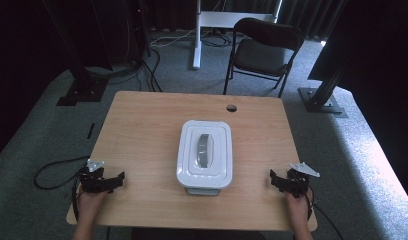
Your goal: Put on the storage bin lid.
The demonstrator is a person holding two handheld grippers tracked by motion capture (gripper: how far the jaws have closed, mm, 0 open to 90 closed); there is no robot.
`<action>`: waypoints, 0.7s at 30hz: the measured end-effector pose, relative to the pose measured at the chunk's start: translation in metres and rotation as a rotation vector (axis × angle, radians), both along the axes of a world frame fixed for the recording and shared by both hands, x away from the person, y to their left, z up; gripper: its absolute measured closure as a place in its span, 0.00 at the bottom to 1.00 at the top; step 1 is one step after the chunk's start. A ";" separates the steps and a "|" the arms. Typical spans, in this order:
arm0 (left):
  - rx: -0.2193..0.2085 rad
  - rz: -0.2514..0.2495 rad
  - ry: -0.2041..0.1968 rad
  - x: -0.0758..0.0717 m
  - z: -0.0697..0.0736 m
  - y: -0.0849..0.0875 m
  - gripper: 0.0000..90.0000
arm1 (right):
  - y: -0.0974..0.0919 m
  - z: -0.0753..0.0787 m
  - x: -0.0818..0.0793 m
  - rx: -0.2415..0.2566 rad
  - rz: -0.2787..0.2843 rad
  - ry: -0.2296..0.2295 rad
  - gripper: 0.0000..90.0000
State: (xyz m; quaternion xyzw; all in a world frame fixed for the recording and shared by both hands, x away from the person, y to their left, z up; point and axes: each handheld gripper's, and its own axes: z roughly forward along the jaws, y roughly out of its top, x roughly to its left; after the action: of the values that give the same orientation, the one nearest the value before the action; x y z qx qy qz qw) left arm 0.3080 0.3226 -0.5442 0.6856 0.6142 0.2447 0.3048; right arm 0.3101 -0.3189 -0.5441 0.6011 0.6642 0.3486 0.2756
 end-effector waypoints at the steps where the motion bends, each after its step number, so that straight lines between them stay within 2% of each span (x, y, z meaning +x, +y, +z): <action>1: 0.007 0.020 0.012 0.000 -0.001 0.002 0.01 | 0.002 -0.001 0.001 -0.017 -0.009 0.010 0.13; 4: 0.013 0.021 0.020 0.001 -0.001 0.003 0.01 | 0.003 -0.003 0.002 -0.032 -0.035 0.029 0.13; 5: 0.036 0.017 0.037 0.001 -0.001 0.001 0.01 | 0.002 -0.005 0.004 -0.020 -0.054 0.071 0.13; 6: 0.036 0.017 0.037 0.001 -0.001 0.001 0.01 | 0.001 -0.005 0.006 -0.014 -0.064 0.093 0.13; 7: 0.053 0.018 0.042 0.002 -0.002 -0.001 0.01 | 0.001 -0.006 0.007 -0.019 -0.086 0.103 0.13; 8: 0.052 0.026 0.042 0.002 -0.002 -0.002 0.01 | 0.002 -0.006 0.008 -0.039 -0.107 0.110 0.13; 13: 0.049 0.057 0.038 0.002 -0.002 -0.004 0.01 | 0.004 -0.006 0.009 -0.045 -0.123 0.113 0.13; 21: 0.050 0.062 0.040 0.002 -0.002 -0.004 0.01 | 0.004 -0.006 0.010 -0.045 -0.122 0.114 0.13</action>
State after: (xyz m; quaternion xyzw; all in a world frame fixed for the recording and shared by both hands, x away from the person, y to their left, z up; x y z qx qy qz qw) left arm 0.3095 0.3186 -0.5462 0.6782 0.6349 0.2555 0.2677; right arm 0.3204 -0.3149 -0.5501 0.6529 0.6487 0.2814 0.2715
